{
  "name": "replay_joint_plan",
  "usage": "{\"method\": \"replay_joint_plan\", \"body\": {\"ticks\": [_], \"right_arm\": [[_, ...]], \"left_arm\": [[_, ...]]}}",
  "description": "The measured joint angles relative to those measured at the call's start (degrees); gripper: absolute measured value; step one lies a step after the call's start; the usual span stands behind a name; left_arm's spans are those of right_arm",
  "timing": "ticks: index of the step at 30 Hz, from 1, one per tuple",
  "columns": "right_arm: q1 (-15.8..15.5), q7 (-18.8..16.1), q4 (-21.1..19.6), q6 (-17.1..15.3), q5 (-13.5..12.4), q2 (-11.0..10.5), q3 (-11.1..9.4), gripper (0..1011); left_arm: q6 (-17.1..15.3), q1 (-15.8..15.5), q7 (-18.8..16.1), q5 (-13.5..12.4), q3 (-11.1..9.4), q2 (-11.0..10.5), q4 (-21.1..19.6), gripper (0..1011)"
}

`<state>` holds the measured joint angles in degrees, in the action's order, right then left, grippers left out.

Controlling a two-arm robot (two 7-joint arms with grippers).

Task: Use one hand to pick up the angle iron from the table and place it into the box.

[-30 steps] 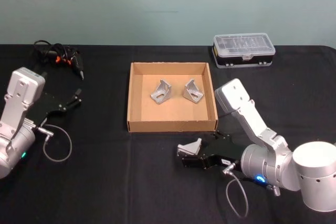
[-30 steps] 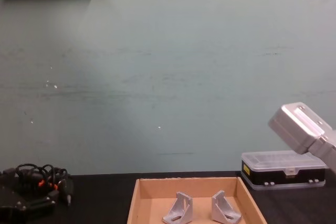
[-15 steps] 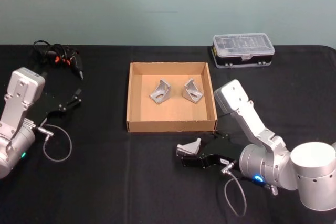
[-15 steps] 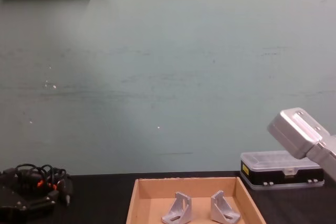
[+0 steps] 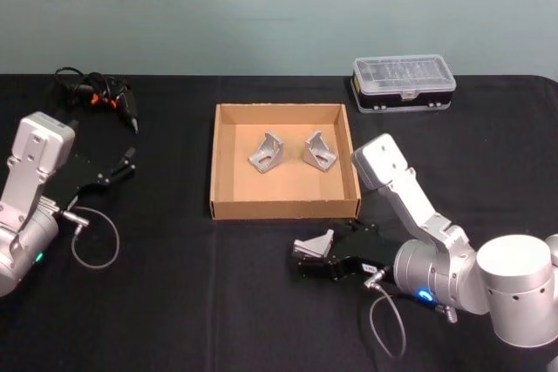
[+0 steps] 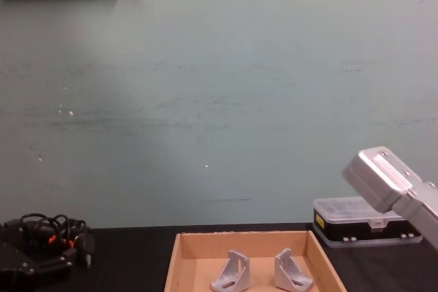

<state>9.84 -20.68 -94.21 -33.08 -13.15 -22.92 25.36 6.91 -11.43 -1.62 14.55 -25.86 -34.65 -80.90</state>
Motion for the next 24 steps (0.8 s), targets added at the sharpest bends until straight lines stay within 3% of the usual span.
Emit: {"method": "replay_joint_plan", "body": {"ticks": [11, 24], "right_arm": [[0.1, 0.0, 0.1, -0.2, 0.1, 0.0, 0.0, 995], [0.0, 0.0, -0.1, -0.1, 0.0, 0.0, 0.0, 633]], "left_arm": [[0.0, 0.0, 0.0, 0.0, 0.0, 0.0, 0.0, 1011], [0.0, 0.0, 0.0, 0.0, 0.0, 0.0, 0.0, 1011]]}}
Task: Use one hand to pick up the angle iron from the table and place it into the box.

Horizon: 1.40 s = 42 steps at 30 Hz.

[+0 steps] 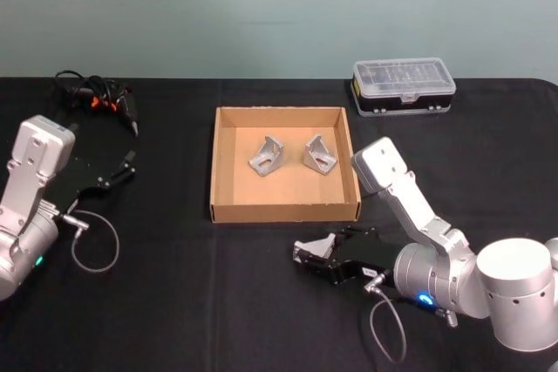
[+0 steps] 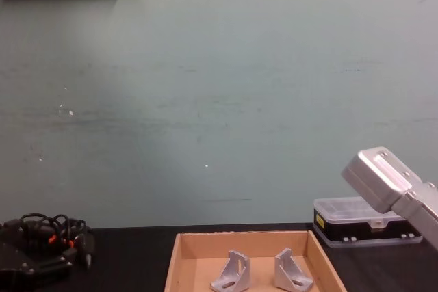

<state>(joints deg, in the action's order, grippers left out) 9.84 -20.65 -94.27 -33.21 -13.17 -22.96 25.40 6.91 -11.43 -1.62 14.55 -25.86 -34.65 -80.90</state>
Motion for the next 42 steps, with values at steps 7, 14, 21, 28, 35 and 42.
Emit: {"method": "replay_joint_plan", "body": {"ticks": [7, 14, 21, 28, 35, 42], "right_arm": [[0.0, 0.0, 0.0, 0.0, 0.0, 0.0, 0.0, 592], [0.0, 0.0, -0.1, 0.0, -0.1, 0.0, 0.0, 591], [-0.7, -0.7, -1.7, 0.2, -0.2, -0.6, -0.1, 592], [-1.7, -1.2, -6.3, -1.0, -2.0, -1.3, -1.8, 591], [0.2, -1.3, -8.1, -2.4, -3.7, -1.2, -3.2, 591], [4.8, 0.2, -5.1, -3.2, -4.0, 0.2, -3.1, 591]], "left_arm": [[0.0, 0.0, 0.0, 0.0, 0.0, 0.0, 0.0, 1011], [0.0, 0.0, 0.0, 0.0, 0.0, 0.0, 0.0, 1012], [0.0, 0.0, 0.0, 0.0, 0.0, 0.0, 0.0, 1011], [0.0, 0.0, 0.0, 0.0, 0.0, 0.0, 0.0, 1011], [0.0, 0.0, 0.0, 0.0, 0.0, 0.0, 0.0, 1011], [0.0, 0.0, 0.0, 0.0, 0.0, 0.0, 0.0, 1011]]}}
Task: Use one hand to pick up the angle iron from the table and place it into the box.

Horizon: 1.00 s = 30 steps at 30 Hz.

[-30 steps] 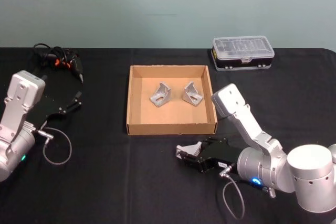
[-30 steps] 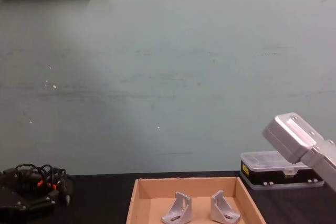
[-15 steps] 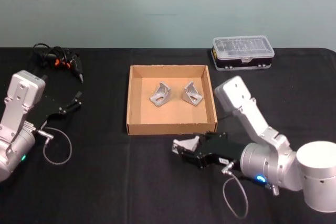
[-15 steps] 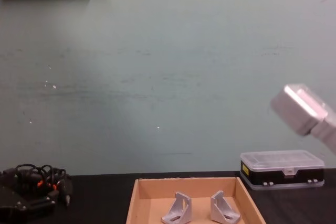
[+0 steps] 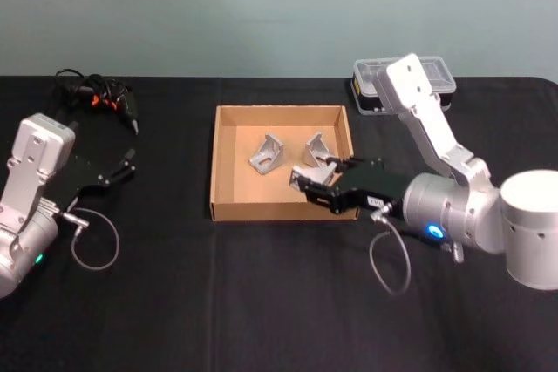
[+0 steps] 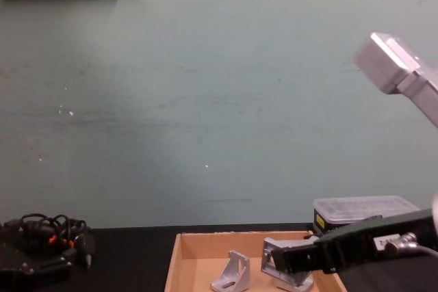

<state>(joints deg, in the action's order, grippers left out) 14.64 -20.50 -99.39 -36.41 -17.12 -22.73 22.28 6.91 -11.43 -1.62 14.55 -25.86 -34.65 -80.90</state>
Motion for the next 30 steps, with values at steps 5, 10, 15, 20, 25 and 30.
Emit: {"method": "replay_joint_plan", "body": {"ticks": [5, 10, 15, 20, 25, 30], "right_arm": [[4.2, 0.4, 5.2, -0.9, 0.3, 1.7, 0.8, 591], [8.7, 0.5, 11.6, -1.6, 0.9, 3.9, 2.0, 591], [13.1, -0.2, 18.3, -2.4, 1.9, 6.5, 4.0, 591], [15.0, -0.7, 21.4, -2.5, 2.7, 7.7, 5.1, 591], [16.7, -1.0, 24.2, -2.7, 3.7, 8.7, 5.9, 591], [18.1, -1.8, 26.8, -3.3, 4.3, 9.5, 6.3, 591]], "left_arm": [[0.0, 0.0, 0.0, 0.0, 0.0, 0.0, 0.0, 1011], [0.0, 0.0, 0.0, 0.0, 0.0, 0.0, 0.0, 1011], [0.0, 0.0, 0.0, 0.0, 0.0, 0.0, 0.0, 1011], [0.0, 0.0, 0.0, 0.0, 0.0, 0.0, 0.0, 1011], [0.0, 0.0, 0.0, 0.0, 0.0, 0.0, 0.0, 1011], [0.0, 0.0, 0.0, 0.0, 0.0, 0.0, 0.0, 1011]]}}
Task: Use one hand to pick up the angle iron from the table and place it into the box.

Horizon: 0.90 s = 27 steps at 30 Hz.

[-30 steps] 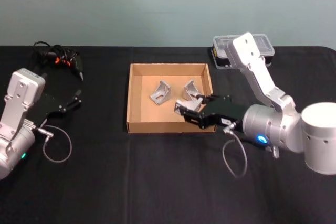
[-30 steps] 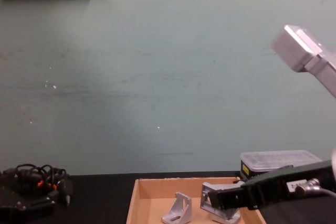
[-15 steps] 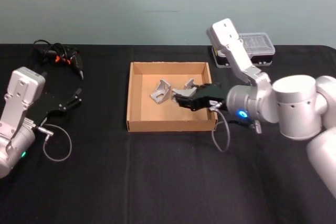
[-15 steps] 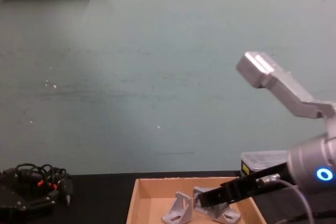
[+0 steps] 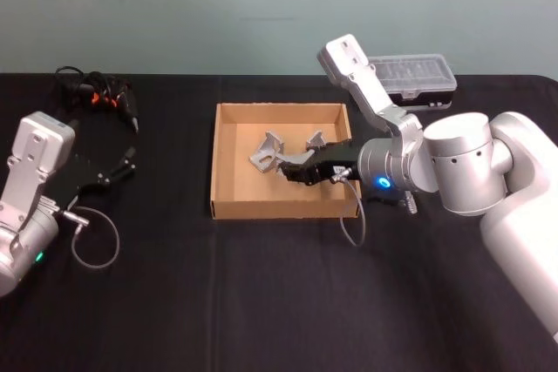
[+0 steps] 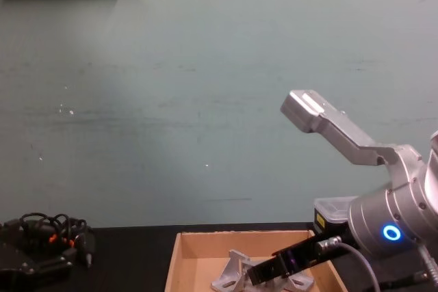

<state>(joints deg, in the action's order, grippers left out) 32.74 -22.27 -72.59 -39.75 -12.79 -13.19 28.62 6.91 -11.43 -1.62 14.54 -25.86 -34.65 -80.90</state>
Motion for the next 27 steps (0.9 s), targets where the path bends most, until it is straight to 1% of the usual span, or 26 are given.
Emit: {"method": "replay_joint_plan", "body": {"ticks": [8, 20, 21, 24, 25, 27], "right_arm": [[1.1, -1.1, 2.5, -0.5, 0.8, 0.8, 0.4, 591], [1.2, -1.3, 2.8, -0.5, 1.0, 0.9, 0.5, 592], [1.2, -1.3, 2.7, -0.5, 1.0, 0.9, 0.5, 633], [1.2, -1.3, 2.7, -0.5, 1.0, 0.9, 0.5, 691], [1.2, -1.3, 2.7, -0.5, 1.0, 0.9, 0.5, 748], [1.2, -1.3, 2.7, -0.5, 1.0, 0.9, 0.5, 775]], "left_arm": [[0.0, 0.0, 0.0, 0.0, 0.0, 0.0, 0.0, 1011], [0.0, 0.0, 0.0, 0.0, 0.0, 0.0, 0.0, 1011], [0.0, 0.0, 0.0, 0.0, 0.0, 0.0, 0.0, 1011], [0.0, 0.0, 0.0, 0.0, 0.0, 0.0, 0.0, 1011], [0.0, 0.0, 0.0, 0.0, 0.0, 0.0, 0.0, 1011], [0.0, 0.0, 0.0, 0.0, 0.0, 0.0, 0.0, 1011]]}}
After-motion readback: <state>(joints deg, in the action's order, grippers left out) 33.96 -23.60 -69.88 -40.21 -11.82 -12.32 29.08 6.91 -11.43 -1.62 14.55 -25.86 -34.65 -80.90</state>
